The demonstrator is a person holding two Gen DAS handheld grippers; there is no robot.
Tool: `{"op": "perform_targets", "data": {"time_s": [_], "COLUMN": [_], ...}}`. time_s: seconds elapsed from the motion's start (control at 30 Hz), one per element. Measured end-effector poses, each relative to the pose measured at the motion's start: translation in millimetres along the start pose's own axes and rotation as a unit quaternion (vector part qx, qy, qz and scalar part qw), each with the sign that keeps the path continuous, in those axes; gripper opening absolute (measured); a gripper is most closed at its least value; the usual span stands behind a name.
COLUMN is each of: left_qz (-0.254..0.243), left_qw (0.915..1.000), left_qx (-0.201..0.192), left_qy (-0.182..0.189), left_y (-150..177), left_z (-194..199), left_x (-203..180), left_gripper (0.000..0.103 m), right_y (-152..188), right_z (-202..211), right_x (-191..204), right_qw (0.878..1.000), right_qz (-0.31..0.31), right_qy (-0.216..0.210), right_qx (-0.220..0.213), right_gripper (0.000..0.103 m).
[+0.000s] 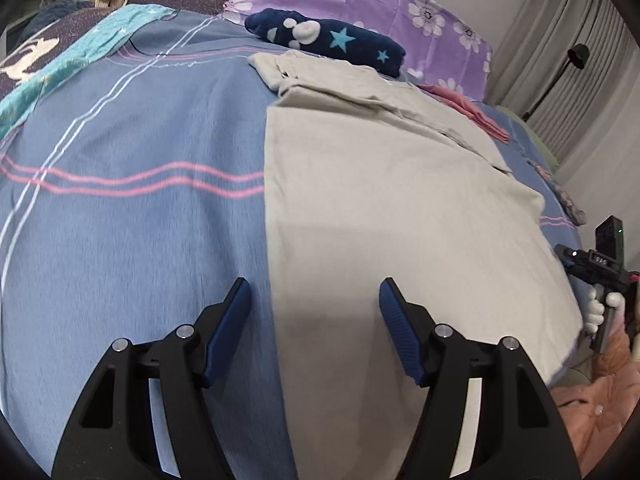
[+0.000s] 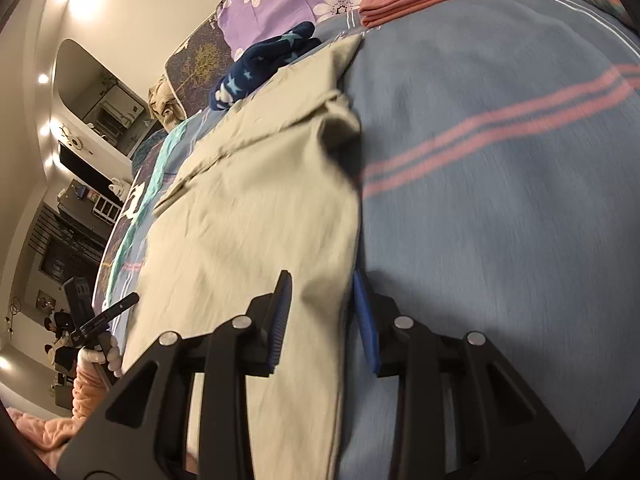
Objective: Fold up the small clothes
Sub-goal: 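Grasp the beige shirt hem with both grippers and lift it toward the collar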
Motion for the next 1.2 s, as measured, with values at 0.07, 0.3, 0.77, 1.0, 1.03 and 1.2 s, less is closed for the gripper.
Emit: {"op": "perform_targets", "data": {"time_s": [0.07, 0.3, 0.77, 1.0, 1.03, 1.2], "left_qz": [0.004, 0.013, 0.060, 0.119, 0.104, 0.058], "left_qw": [0.9998, 0.9965, 0.9845, 0.9782, 0.9821, 0.9722], "left_qx": [0.002, 0.007, 0.008, 0.012, 0.005, -0.113], "left_qy": [0.020, 0.082, 0.164, 0.169, 0.157, 0.196], "left_y": [13.2, 54.1, 39.8, 29.5, 23.2, -35.2], "left_z": [11.7, 48.4, 31.2, 8.8, 11.4, 74.2], "left_x": [-4.3, -24.5, -25.6, -9.2, -15.6, -61.1], "left_gripper": [0.067, 0.066, 0.055, 0.002, 0.001, 0.001], "right_y": [16.3, 66.2, 64.3, 56.3, 52.5, 6.7], "right_z": [15.0, 58.7, 42.1, 30.6, 30.6, 87.9], "right_x": [1.0, -0.4, 17.2, 14.9, 16.3, 51.2], "right_qw": [1.000, 0.999, 0.997, 0.994, 0.993, 0.980], "right_qz": [-0.003, -0.037, -0.041, -0.069, -0.077, -0.068], "right_qy": [-0.006, -0.031, -0.063, -0.079, -0.082, -0.168], "right_qx": [0.003, 0.013, 0.032, 0.029, 0.022, -0.078], "right_gripper": [0.032, 0.032, 0.034, 0.005, 0.003, 0.003]}}
Point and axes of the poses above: each gripper's, at about its wrist camera, not at the fingertips, and z roughly against the way its jaws point, x to its left, y to its underside, the point moved 7 cm from there along -z, roughly the way its jaws point, and after that the axes turned 8 degrees about -x, right-handed, at the moved point
